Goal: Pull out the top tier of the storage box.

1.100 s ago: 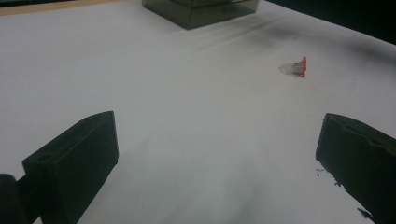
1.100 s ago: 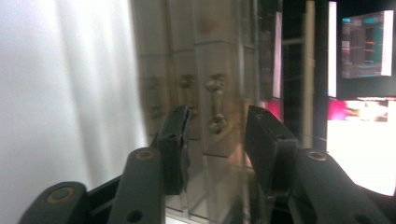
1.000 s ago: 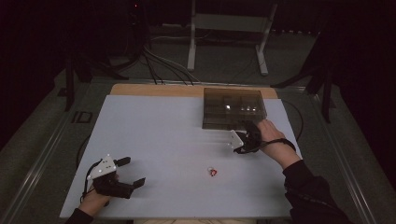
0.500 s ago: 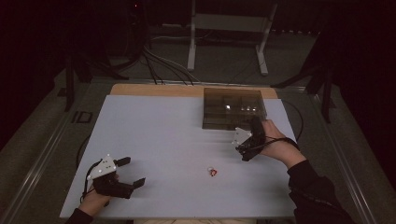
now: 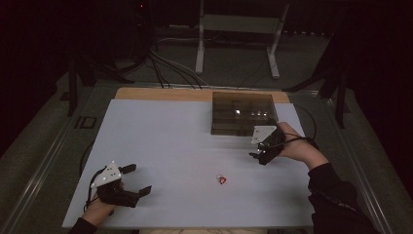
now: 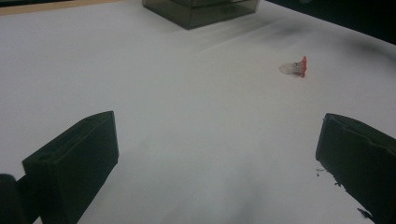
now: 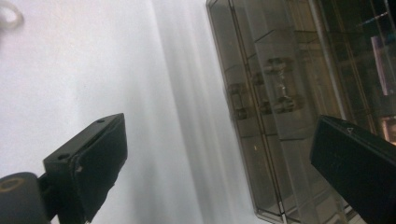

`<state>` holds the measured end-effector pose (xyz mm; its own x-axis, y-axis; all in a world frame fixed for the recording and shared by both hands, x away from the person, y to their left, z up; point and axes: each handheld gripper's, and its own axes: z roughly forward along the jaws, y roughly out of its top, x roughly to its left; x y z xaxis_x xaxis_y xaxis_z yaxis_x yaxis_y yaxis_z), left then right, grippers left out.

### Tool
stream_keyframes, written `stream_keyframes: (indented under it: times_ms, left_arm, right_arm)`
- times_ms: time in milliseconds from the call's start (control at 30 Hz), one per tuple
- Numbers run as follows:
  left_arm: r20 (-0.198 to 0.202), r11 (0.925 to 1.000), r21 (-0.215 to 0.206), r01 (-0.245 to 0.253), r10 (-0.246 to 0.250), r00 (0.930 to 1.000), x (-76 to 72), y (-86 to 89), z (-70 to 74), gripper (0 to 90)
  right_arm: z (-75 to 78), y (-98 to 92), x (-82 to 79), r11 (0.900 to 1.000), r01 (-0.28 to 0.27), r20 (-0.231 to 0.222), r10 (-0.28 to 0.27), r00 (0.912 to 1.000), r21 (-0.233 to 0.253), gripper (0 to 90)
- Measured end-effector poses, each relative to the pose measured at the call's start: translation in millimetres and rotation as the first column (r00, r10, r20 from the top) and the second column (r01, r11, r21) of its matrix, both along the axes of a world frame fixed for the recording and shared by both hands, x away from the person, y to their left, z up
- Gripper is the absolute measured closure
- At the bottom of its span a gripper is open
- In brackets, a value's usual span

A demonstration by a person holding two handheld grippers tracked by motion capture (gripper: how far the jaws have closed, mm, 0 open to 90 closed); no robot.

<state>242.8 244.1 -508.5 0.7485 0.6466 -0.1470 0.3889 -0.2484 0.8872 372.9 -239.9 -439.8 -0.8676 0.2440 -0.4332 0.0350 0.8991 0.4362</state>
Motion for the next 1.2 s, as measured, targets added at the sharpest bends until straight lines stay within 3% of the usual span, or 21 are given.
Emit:
stream_keyframes:
  times_ms: [100, 233, 333, 600, 700, 767, 867, 933, 1000, 1100, 1200]
  left_arm:
    - [0.001, 1.0, 0.0, 0.001, -0.001, 1.0, 0.0, 0.0, 0.0, 0.0]
    - [0.001, 1.0, 0.0, 0.001, -0.001, 1.0, -0.2, 0.0, 0.1, 0.0]
    - [-0.001, 1.0, 0.0, 0.002, -0.002, 1.0, 0.1, 0.1, -0.2, 0.0]
    - [0.0, 1.0, 0.001, 0.004, -0.004, 1.0, -0.1, -0.2, -0.1, 0.0]
    - [-0.002, 1.0, 0.0, 0.005, -0.005, 1.0, 0.1, -0.2, -0.4, 0.0]
    - [-0.002, 1.0, -0.003, 0.005, -0.005, 1.0, 0.0, 0.0, -0.4, 0.0]
    - [-0.003, 1.0, -0.006, 0.005, -0.005, 1.0, 0.0, 0.0, -0.4, 0.0]
    - [-0.004, 1.0, -0.007, 0.005, -0.005, 1.0, 0.0, 0.0, -0.5, 0.0]
    - [-0.004, 1.0, -0.007, 0.006, -0.006, 1.0, 0.2, 0.1, -0.5, 0.0]
    - [-0.004, 1.0, -0.007, 0.007, -0.007, 1.0, 0.1, -0.1, -0.4, 0.0]
    - [-0.004, 0.9999, -0.008, 0.008, -0.008, 1.0, 0.0, -0.1, -0.5, 0.0]
  right_arm:
    - [7.6, -3.8, 4.3, 1.0, -0.005, -0.034, 0.005, 0.9994, 0.015, 5.4]
    - [19.5, -11.1, 11.5, 0.997, -0.004, -0.089, 0.011, 0.996, 0.079, 5.8]
    - [27.4, -15.1, 16.6, 0.995, -0.007, -0.1, 0.017, 0.9949, 0.101, 6.0]
    - [37.3, -18.3, 30.4, 0.996, -0.055, -0.145, 0.064, 0.9874, 0.067, 9.1]
    - [38.3, -17.9, 34.1, 0.997, -0.053, -0.16, 0.06, 0.9853, 0.052, 11.7]
    - [39.6, -18.1, 40.2, 0.998, -0.043, -0.198, 0.051, 0.9788, 0.043, 16.0]
    - [39.2, -19.7, 45.3, 0.997, -0.046, -0.213, 0.057, 0.9753, 0.053, 19.4]
    - [38.4, -21.1, 48.3, 0.998, -0.04, -0.197, 0.048, 0.9791, 0.045, 28.5]
    - [37.0, -22.6, 49.3, 0.998, -0.031, -0.152, 0.038, 0.9877, 0.045, 39.0]
    - [33.1, -25.2, 54.1, 0.998, -0.064, -0.102, 0.066, 0.9926, 0.029, 52.6]
    - [30.9, -27.9, 60.6, 0.995, -0.102, -0.1, 0.104, 0.9895, 0.021, 58.8]
